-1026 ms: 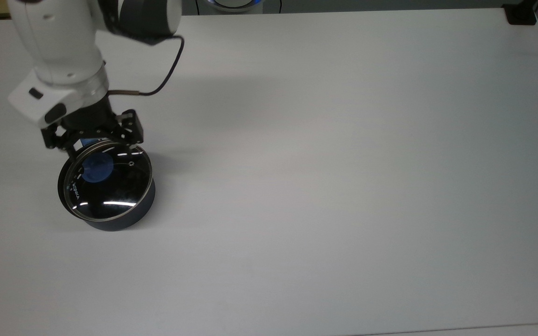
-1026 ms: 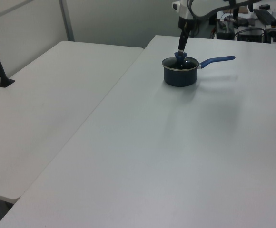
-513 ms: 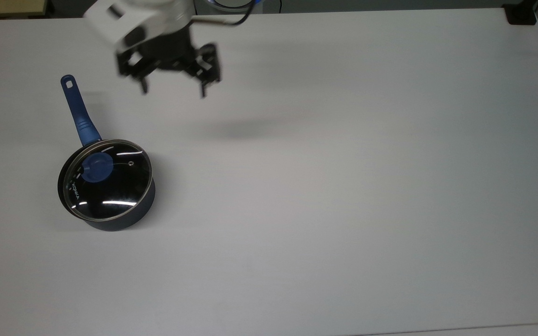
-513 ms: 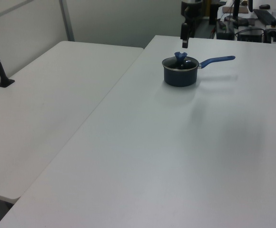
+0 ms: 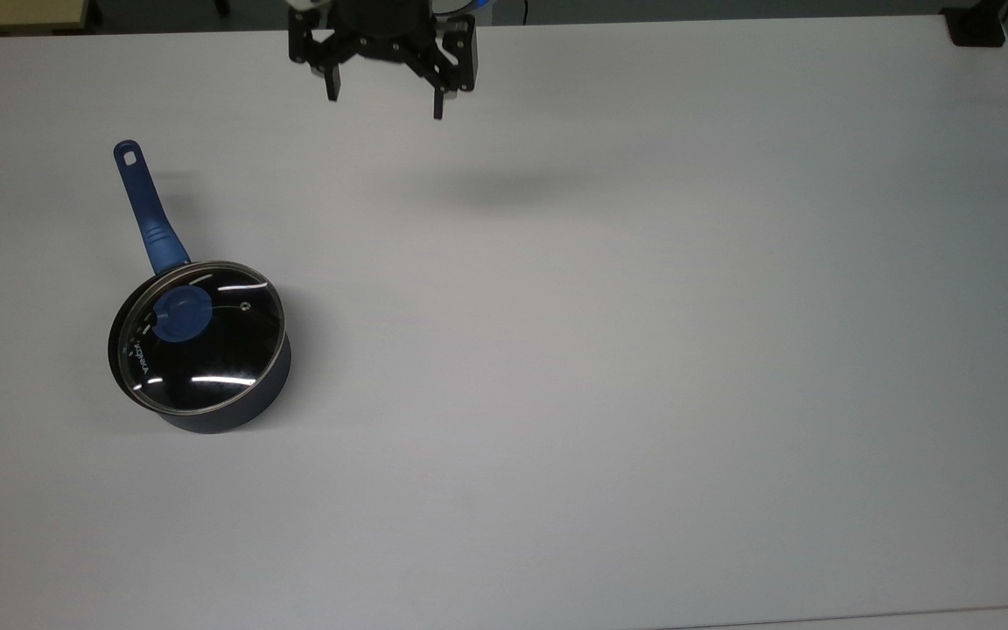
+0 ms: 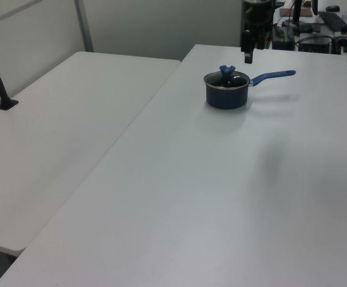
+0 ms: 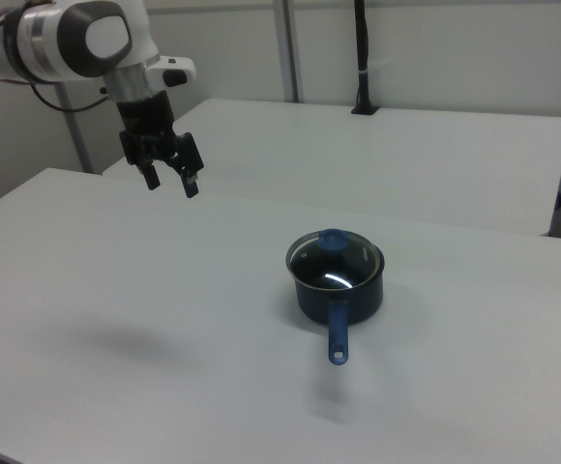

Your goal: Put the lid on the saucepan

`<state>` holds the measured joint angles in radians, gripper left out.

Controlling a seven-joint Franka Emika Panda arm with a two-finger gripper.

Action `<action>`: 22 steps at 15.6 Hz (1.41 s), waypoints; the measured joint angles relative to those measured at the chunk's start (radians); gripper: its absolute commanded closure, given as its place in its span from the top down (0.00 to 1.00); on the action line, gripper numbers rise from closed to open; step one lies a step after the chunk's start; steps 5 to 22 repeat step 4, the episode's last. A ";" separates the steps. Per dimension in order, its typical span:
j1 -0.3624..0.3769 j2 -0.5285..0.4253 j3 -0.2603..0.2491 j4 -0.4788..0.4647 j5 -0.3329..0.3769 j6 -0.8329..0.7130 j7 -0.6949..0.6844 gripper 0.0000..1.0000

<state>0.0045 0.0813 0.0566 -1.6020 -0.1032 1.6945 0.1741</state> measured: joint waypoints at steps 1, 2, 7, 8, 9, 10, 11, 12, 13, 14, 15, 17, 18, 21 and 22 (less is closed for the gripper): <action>0.000 -0.010 -0.001 -0.004 0.000 -0.016 0.000 1.00; 0.000 -0.019 -0.001 -0.006 0.000 -0.029 0.000 1.00; 0.000 -0.034 -0.002 -0.006 0.000 -0.041 0.000 1.00; 0.000 -0.034 -0.002 -0.006 0.000 -0.041 0.000 1.00; 0.000 -0.034 -0.002 -0.006 0.000 -0.041 0.000 1.00; 0.000 -0.034 -0.002 -0.006 0.000 -0.041 0.000 1.00; 0.000 -0.034 -0.002 -0.006 0.000 -0.041 0.000 1.00; 0.000 -0.034 -0.002 -0.006 0.000 -0.041 0.000 1.00; 0.000 -0.034 -0.002 -0.006 0.000 -0.041 0.000 1.00; 0.000 -0.034 -0.002 -0.006 0.000 -0.041 0.000 1.00; 0.000 -0.034 -0.002 -0.006 0.000 -0.041 0.000 1.00; 0.000 -0.034 -0.002 -0.006 0.000 -0.041 0.000 1.00; 0.000 -0.034 -0.002 -0.006 0.000 -0.041 0.000 1.00; 0.000 -0.034 -0.002 -0.006 0.000 -0.041 0.000 1.00; 0.000 -0.034 -0.002 -0.006 0.000 -0.041 0.000 1.00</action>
